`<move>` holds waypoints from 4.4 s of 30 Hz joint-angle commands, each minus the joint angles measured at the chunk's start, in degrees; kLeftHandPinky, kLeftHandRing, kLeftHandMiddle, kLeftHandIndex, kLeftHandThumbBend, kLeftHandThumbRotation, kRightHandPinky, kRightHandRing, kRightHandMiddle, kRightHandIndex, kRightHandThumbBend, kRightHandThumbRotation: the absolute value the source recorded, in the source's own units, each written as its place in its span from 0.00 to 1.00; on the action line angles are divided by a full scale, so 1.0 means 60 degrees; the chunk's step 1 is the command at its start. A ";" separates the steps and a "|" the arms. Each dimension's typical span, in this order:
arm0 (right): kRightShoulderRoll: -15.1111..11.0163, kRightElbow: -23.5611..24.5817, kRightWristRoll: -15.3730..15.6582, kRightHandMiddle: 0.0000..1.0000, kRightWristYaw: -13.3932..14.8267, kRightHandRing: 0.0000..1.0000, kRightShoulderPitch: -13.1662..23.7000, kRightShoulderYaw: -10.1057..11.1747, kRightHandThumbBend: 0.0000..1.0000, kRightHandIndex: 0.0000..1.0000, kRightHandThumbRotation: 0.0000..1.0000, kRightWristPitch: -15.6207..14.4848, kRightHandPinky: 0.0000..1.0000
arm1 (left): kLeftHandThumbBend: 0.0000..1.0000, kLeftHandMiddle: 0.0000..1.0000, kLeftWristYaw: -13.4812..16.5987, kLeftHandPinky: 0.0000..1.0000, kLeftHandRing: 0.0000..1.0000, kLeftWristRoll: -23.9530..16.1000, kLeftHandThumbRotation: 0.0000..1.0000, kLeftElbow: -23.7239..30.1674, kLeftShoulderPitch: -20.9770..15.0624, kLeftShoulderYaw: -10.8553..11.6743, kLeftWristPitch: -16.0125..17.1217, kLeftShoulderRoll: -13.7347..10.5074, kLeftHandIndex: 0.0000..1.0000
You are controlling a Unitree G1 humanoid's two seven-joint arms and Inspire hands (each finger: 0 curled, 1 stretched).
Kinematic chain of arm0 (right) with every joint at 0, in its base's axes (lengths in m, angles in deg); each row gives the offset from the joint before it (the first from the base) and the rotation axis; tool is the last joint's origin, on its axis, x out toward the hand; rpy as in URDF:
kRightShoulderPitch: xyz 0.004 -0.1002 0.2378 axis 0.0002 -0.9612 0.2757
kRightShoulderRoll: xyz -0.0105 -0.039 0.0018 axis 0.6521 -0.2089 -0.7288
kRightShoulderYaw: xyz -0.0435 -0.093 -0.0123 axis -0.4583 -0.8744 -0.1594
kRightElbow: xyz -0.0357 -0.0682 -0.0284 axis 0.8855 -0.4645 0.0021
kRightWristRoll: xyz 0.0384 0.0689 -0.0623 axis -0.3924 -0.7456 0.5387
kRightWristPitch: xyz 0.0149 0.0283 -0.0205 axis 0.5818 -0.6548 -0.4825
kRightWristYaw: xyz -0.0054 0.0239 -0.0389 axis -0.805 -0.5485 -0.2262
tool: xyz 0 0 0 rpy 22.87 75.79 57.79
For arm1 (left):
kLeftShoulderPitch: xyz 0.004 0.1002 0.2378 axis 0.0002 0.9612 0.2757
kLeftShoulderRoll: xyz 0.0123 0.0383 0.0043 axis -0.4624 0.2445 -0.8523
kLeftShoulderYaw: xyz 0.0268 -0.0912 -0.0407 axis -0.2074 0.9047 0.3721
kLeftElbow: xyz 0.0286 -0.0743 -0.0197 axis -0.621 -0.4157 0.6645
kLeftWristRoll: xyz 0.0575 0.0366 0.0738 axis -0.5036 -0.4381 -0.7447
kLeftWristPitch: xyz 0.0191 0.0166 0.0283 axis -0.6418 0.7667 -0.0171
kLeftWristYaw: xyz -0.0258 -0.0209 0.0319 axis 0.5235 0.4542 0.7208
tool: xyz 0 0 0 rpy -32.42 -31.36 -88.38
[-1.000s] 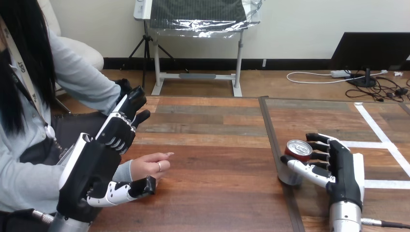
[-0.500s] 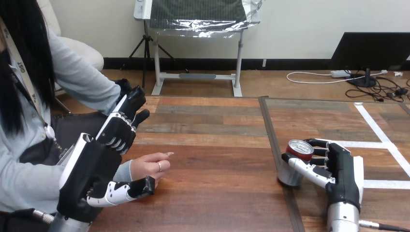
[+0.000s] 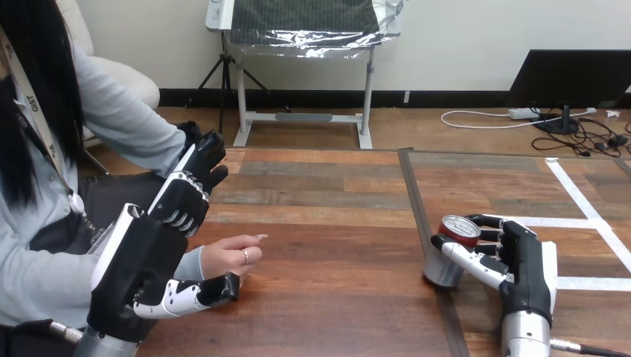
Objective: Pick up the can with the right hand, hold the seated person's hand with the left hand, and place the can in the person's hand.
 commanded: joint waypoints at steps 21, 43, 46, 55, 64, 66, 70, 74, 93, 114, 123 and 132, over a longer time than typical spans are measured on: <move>-0.0093 0.0436 -0.0096 0.52 -0.0102 0.45 0.0797 0.0034 0.73 0.54 0.00 -0.0188 0.37 | 1.00 1.00 0.0246 1.00 1.00 -0.0048 0.47 0.0225 -0.0530 0.0099 0.0268 0.0016 0.97; -0.0301 0.0658 0.0066 0.52 -0.0083 0.45 0.1053 -0.0082 0.74 0.54 0.00 -0.0008 0.37 | 1.00 1.00 0.1197 0.98 1.00 -0.1176 0.49 -0.0076 -0.0642 0.0172 0.0527 -0.0176 0.96; -0.0357 0.0699 0.0184 0.52 -0.0004 0.45 0.1100 -0.0138 0.74 0.54 0.00 0.0038 0.37 | 1.00 1.00 0.1426 0.97 1.00 -0.1442 0.48 -0.0043 -0.0629 0.0147 0.0418 -0.0273 0.97; -0.0516 0.0779 0.0455 0.51 0.0085 0.44 0.1275 -0.0234 0.74 0.54 0.00 0.0086 0.38 | 1.00 1.00 0.2421 0.96 0.99 -0.2785 0.45 0.0038 -0.0585 0.0161 0.0426 -0.0616 0.97; -0.0659 0.0835 0.0745 0.50 0.0232 0.43 0.1467 -0.0338 0.75 0.53 0.00 0.0199 0.37 | 1.00 1.00 0.3426 0.94 0.99 -0.4255 0.43 -0.0158 -0.0822 0.0189 0.0700 -0.1083 0.98; -0.0679 0.0866 0.0772 0.49 0.0210 0.43 0.1513 -0.0344 0.75 0.53 0.00 0.0230 0.37 | 1.00 1.00 0.3644 0.94 0.99 -0.4552 0.43 -0.0142 -0.0869 0.0169 0.0618 -0.1215 0.98; -0.0711 0.0853 0.0783 0.49 0.0145 0.42 0.1591 -0.0324 0.74 0.53 0.00 0.0283 0.37 | 1.00 0.99 0.4047 0.93 0.99 -0.5042 0.42 -0.0075 -0.0933 0.0115 0.0471 -0.1434 0.98; -0.0744 0.0846 0.0828 0.49 0.0152 0.42 0.1703 -0.0336 0.74 0.53 0.00 0.0359 0.36 | 1.00 0.99 0.4498 0.92 0.98 -0.5669 0.41 0.0199 -0.0965 0.0073 0.0007 -0.1716 0.98; -0.0838 0.0830 0.0902 0.47 -0.0062 0.40 0.2089 -0.0369 0.75 0.51 0.00 0.0602 0.35 | 1.00 0.94 0.5265 0.88 0.94 -0.7226 0.33 0.0479 -0.1623 -0.0432 -0.1386 -0.2915 0.95; -0.0912 0.0941 0.0851 0.46 -0.0419 0.39 0.2366 -0.0437 0.74 0.50 0.00 0.0906 0.34 | 1.00 0.93 0.5509 0.86 0.93 -0.8292 0.30 -0.0210 -0.2858 -0.1280 -0.1961 -0.3804 0.92; -0.0952 0.0953 0.0882 0.46 -0.0404 0.39 0.2443 -0.0461 0.74 0.50 0.00 0.0913 0.34 | 1.00 0.93 0.5471 0.85 0.92 -0.8754 0.30 -0.0354 -0.3353 -0.1770 -0.2293 -0.4118 0.92; -0.0996 0.1038 0.0937 0.46 -0.0399 0.40 0.2483 -0.0506 0.75 0.50 0.00 0.1163 0.34 | 1.00 0.92 0.5226 0.85 0.93 -0.9250 0.30 -0.0702 -0.4001 -0.2396 -0.2726 -0.4413 0.91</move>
